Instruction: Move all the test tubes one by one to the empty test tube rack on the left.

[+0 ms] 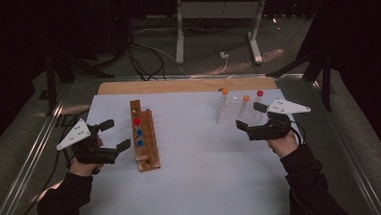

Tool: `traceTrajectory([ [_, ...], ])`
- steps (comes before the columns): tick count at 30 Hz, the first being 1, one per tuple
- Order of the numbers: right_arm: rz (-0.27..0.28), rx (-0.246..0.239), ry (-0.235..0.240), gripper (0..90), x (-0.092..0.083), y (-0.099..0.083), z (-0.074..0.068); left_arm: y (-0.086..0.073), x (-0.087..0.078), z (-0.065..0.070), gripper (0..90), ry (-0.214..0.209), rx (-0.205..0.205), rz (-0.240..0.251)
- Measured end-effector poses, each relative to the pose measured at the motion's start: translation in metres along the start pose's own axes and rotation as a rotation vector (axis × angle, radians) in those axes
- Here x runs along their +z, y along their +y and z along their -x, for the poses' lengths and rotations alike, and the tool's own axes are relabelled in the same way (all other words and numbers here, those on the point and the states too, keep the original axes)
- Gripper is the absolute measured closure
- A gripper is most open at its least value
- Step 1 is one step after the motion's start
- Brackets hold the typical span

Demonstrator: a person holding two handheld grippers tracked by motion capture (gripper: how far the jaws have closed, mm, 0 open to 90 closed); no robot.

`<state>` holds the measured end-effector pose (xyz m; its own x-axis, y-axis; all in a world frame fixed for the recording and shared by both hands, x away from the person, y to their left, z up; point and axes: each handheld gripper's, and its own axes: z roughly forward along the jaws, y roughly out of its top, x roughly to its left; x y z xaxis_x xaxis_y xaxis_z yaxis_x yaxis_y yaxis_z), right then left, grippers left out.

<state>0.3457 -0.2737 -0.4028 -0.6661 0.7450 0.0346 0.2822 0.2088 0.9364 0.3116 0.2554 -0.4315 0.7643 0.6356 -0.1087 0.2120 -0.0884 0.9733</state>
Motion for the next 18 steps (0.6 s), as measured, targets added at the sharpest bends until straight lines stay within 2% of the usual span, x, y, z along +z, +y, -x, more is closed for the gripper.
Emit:
traceTrajectory([
  [1,0.004,0.009,-0.002,3.4,-0.001,-0.002,0.005,0.0,0.0,0.0,2.0,-0.005,-0.002,0.003],
  [9,-0.032,0.051,-0.113,3.3,0.002,-0.015,0.04,-0.002,-0.001,-0.001,2.0,0.001,0.0,-0.001],
  [15,-0.061,0.07,-0.187,3.9,0.013,-0.027,0.057,-0.002,-0.001,-0.001,2.0,-0.001,0.003,0.001],
  [18,-0.065,0.091,-0.223,9.0,0.02,-0.034,0.065,-0.003,-0.001,-0.001,2.0,-0.001,0.004,-0.001],
])
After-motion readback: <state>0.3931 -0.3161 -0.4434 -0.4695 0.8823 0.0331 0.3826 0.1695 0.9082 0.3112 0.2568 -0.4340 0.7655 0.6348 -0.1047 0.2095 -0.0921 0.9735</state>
